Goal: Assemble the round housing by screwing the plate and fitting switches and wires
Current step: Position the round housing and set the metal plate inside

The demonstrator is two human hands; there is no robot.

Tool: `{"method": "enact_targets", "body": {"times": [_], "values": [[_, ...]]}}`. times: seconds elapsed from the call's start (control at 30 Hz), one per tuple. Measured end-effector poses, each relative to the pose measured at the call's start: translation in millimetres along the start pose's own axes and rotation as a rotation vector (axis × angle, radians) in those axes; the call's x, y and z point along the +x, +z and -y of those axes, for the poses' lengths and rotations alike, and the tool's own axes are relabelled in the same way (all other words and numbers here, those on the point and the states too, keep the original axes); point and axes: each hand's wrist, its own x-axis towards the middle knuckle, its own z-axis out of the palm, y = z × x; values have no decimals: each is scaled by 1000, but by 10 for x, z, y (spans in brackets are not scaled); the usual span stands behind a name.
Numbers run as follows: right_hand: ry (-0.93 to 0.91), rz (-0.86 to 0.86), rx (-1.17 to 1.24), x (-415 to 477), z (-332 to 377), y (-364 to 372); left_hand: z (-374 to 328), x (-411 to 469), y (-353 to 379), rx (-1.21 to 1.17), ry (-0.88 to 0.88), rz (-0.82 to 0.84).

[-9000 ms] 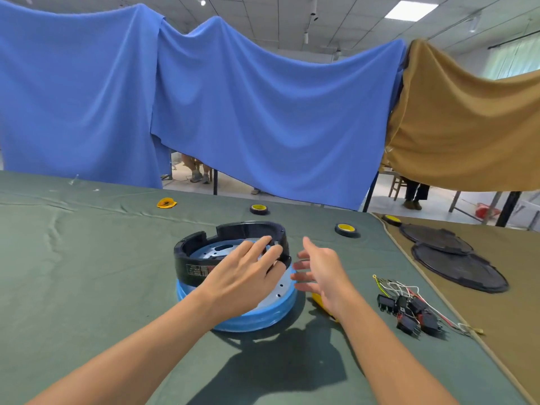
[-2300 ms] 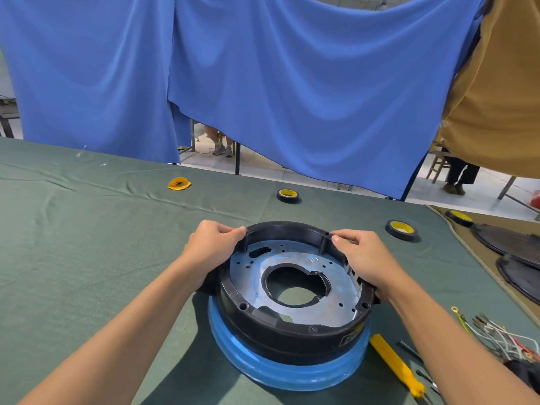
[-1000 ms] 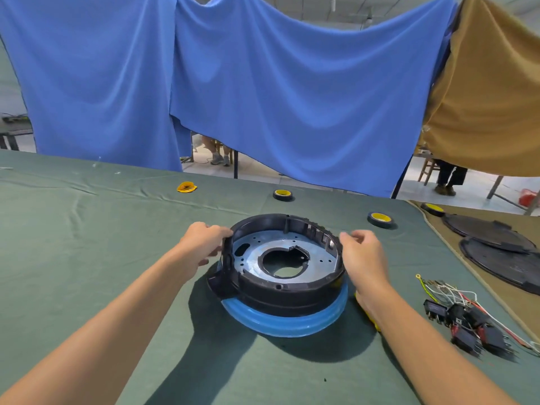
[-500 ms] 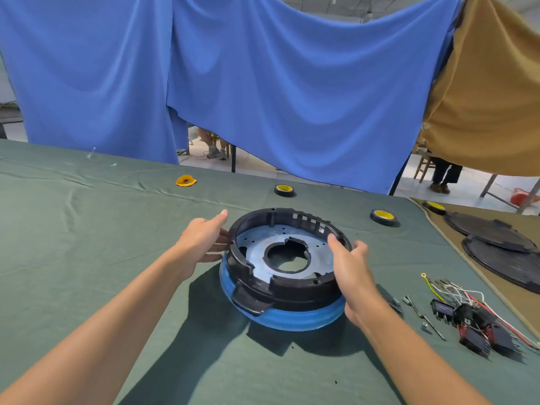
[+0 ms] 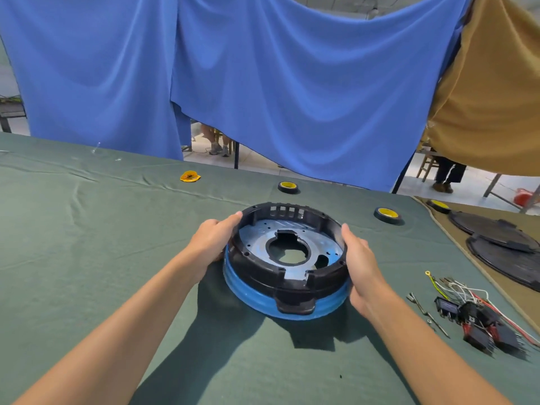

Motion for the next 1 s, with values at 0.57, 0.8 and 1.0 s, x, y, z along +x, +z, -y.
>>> {"method": "enact_targets", "body": {"times": [0.57,0.8,1.0], "values": [[-391,16,-1099,-206,250,-1296,90,-128,381,-240,71,-147],[-364,277,-1299,-317,206,-1405,109,-203,495,-237,57,-200],[-420,285,-1391,-314,129,-1389,109,-350,615,-176,36,-412]]}}
